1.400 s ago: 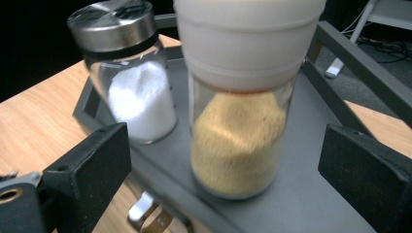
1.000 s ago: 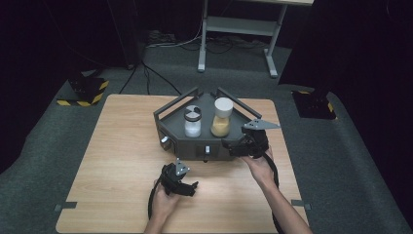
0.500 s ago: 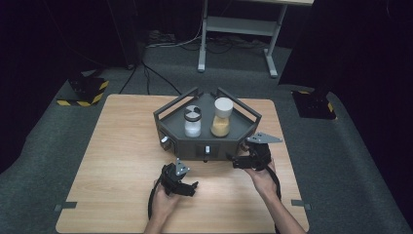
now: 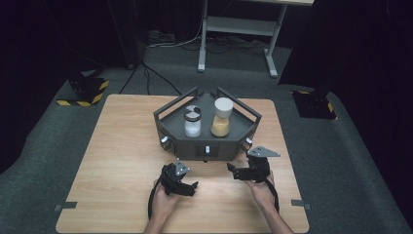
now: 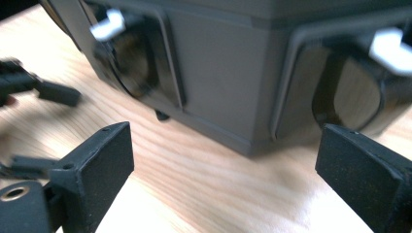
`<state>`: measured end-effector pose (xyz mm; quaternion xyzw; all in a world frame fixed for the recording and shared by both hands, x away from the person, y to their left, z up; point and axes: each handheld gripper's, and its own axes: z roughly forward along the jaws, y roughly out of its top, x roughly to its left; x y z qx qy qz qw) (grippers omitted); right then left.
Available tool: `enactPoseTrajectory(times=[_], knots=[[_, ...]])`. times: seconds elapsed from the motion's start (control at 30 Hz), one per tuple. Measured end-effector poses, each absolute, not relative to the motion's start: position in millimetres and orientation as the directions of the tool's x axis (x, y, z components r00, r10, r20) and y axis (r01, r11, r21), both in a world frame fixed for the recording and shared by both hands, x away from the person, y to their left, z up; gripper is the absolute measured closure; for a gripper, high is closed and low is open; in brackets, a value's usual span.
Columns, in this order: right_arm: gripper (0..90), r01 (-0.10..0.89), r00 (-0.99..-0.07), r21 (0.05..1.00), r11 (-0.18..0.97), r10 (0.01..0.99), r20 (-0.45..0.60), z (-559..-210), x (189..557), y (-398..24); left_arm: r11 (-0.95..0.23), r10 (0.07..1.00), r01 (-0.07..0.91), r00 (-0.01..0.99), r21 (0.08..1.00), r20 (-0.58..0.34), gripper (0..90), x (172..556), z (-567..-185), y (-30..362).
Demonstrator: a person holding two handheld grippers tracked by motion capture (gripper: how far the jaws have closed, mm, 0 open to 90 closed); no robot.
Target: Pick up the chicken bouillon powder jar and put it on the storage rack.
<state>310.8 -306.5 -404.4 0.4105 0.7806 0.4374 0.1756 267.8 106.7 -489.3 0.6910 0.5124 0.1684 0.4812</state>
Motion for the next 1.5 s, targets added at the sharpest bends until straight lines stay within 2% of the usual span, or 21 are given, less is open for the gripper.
enactPoseTrajectory(times=[0.33,0.47,0.6,0.87,1.5], knots=[[7.6,0.54,-0.567,0.782,0.313,0.822,0.062,-435,312,-294,-0.012,0.87,0.546,0.418,0.837,-0.26,5.8,268,-489,107],[7.6,0.542,-0.564,0.767,0.343,0.825,0.03,-440,310,-287,-0.012,0.87,0.546,0.418,0.838,-0.261,5.8,268,-489,107],[7.6,0.556,-0.558,0.76,0.336,0.829,0.041,-446,312,-286,-0.011,0.87,0.546,0.418,0.838,-0.261,5.8,268,-489,107],[7.6,0.552,-0.579,0.727,0.408,0.815,-0.018,-444,315,-279,-0.011,0.87,0.546,0.418,0.838,-0.261,5.8,268,-489,107],[7.4,0.553,-0.58,0.725,0.41,0.815,-0.018,-444,315,-279,-0.011,0.871,0.546,0.417,0.838,-0.26,5.9,268,-489,107]])
